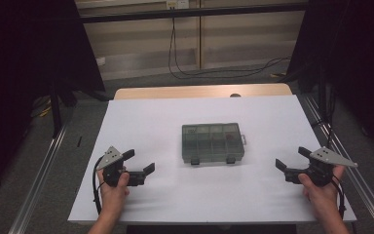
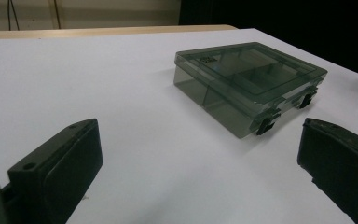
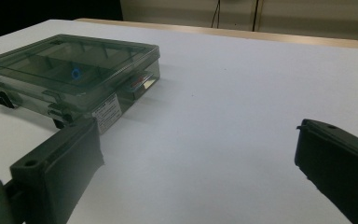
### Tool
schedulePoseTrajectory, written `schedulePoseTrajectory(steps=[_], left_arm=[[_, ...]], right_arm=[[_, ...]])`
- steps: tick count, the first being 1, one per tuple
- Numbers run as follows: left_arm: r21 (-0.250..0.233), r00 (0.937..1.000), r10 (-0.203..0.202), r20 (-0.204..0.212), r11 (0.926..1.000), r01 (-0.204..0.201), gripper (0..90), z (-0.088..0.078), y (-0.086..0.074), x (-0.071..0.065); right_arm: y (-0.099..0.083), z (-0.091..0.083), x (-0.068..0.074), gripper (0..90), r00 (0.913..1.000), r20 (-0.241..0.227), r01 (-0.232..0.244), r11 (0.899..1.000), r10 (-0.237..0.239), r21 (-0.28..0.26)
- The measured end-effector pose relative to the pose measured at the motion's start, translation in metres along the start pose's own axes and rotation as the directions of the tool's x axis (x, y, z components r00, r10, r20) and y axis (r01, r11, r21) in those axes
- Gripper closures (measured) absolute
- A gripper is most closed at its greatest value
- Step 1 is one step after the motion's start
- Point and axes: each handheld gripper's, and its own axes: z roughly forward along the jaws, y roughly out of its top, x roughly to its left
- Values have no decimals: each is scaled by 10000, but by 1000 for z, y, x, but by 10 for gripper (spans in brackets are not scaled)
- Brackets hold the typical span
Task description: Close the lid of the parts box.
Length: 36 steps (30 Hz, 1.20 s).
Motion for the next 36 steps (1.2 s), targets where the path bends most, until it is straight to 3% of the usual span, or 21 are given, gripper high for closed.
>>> schedulePoseTrajectory(steps=[19,36], left_arm=[[145,9986,156,-502,9998,-149,0,-25,-6,12],[215,9976,164,-678,9997,-150,0,-33,-13,14]], right_arm=[[-4,-10,-4,0,9998,13,-187,9998,187,72],[-8,-17,-9,0,9993,147,-335,9994,334,79]])
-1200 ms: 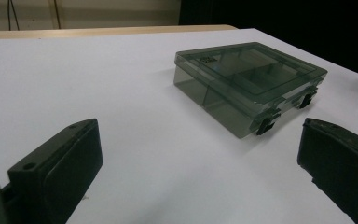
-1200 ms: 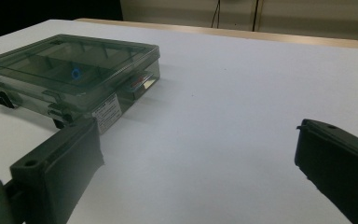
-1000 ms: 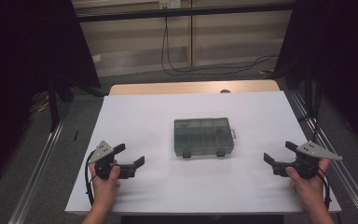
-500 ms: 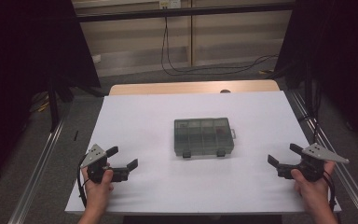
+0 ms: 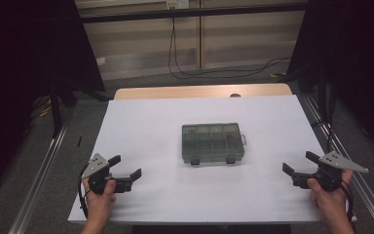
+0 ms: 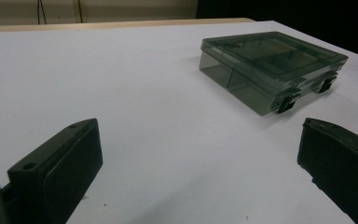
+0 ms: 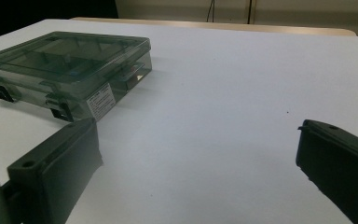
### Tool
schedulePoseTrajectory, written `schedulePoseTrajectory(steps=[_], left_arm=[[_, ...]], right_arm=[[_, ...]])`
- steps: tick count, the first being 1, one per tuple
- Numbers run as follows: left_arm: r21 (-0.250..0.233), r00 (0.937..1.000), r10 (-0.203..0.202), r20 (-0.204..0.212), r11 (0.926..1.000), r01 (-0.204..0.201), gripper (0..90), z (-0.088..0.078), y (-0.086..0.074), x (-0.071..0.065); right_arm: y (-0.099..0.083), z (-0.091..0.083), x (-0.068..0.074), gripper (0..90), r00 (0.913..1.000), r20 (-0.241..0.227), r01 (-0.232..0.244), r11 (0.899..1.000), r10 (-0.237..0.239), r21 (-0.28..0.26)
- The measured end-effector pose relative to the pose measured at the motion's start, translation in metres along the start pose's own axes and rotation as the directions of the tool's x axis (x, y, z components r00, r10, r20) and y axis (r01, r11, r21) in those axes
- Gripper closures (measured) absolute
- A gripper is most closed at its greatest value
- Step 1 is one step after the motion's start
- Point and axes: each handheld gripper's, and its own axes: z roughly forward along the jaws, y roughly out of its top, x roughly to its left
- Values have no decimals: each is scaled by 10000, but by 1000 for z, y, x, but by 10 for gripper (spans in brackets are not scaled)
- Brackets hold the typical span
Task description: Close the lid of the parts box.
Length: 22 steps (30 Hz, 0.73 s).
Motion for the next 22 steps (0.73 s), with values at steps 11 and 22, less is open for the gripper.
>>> schedulePoseTrajectory(steps=[11,22], left_arm=[[-96,9997,-228,-87,9997,227,0,-3,-1,2],[-4,9986,-362,-377,9993,362,0,-2,-3,4]], right_arm=[[-2,1,-1,0,10000,31,-7,10000,7,63],[-3,4,2,0,9999,43,157,9997,-158,202]])
